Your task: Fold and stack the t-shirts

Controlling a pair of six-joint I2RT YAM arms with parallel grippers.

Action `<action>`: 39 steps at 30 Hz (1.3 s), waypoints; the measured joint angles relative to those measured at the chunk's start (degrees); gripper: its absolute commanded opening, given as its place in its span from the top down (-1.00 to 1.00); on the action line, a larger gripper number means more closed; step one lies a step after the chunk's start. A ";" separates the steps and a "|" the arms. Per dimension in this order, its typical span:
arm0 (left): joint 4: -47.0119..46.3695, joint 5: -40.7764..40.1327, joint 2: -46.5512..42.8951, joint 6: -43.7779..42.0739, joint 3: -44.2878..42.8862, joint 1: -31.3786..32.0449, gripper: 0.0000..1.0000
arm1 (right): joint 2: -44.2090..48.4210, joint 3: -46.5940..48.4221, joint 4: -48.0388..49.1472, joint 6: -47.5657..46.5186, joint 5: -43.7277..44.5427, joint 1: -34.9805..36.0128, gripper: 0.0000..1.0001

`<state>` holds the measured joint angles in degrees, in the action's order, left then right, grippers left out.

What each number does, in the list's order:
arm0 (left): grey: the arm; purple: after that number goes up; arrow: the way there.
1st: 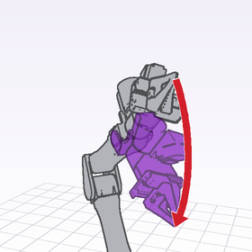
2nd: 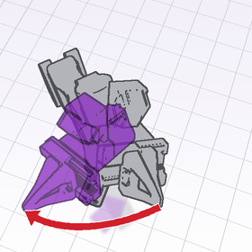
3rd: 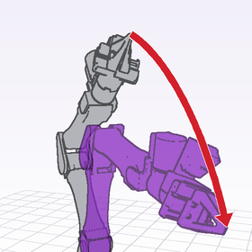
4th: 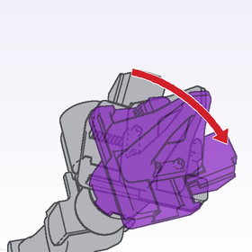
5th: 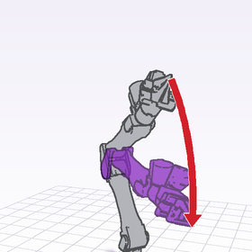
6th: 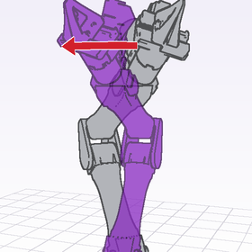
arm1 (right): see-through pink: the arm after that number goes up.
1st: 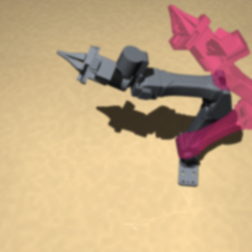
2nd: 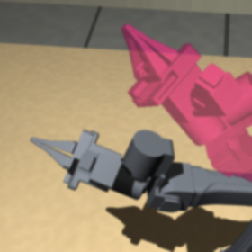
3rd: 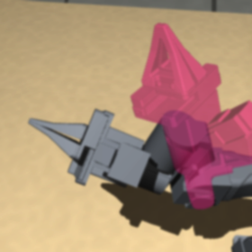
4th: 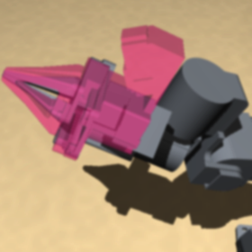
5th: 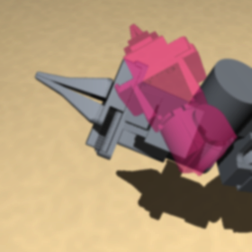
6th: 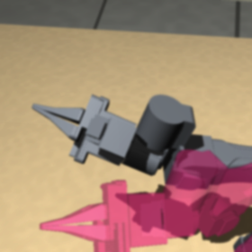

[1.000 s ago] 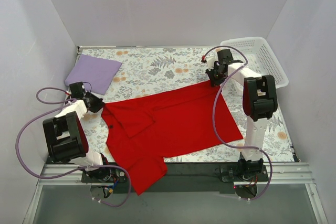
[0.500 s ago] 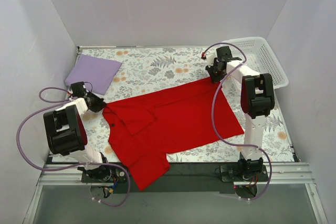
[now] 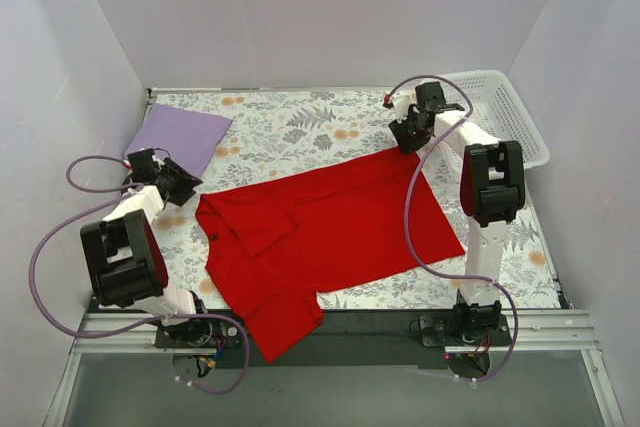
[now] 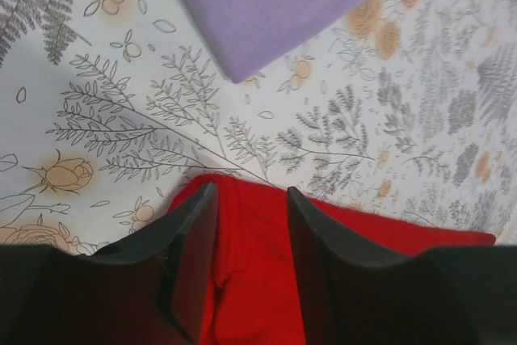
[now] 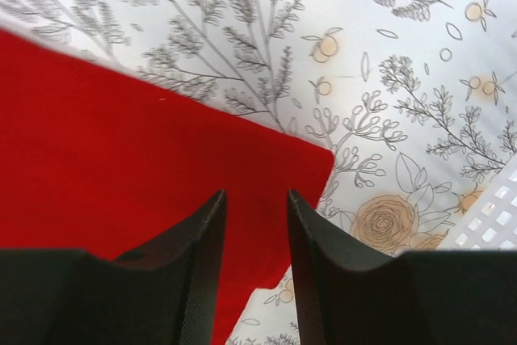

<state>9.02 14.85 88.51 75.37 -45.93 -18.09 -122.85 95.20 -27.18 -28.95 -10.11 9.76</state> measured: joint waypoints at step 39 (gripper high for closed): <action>2.93 4.28 3.63 -14.86 0.33 -0.17 0.44 | 19.37 -21.14 -5.27 -5.95 -34.82 2.19 0.04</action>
<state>11.94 19.14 92.14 60.51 -45.60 -18.26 -103.48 74.06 -32.45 -34.89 -44.93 11.94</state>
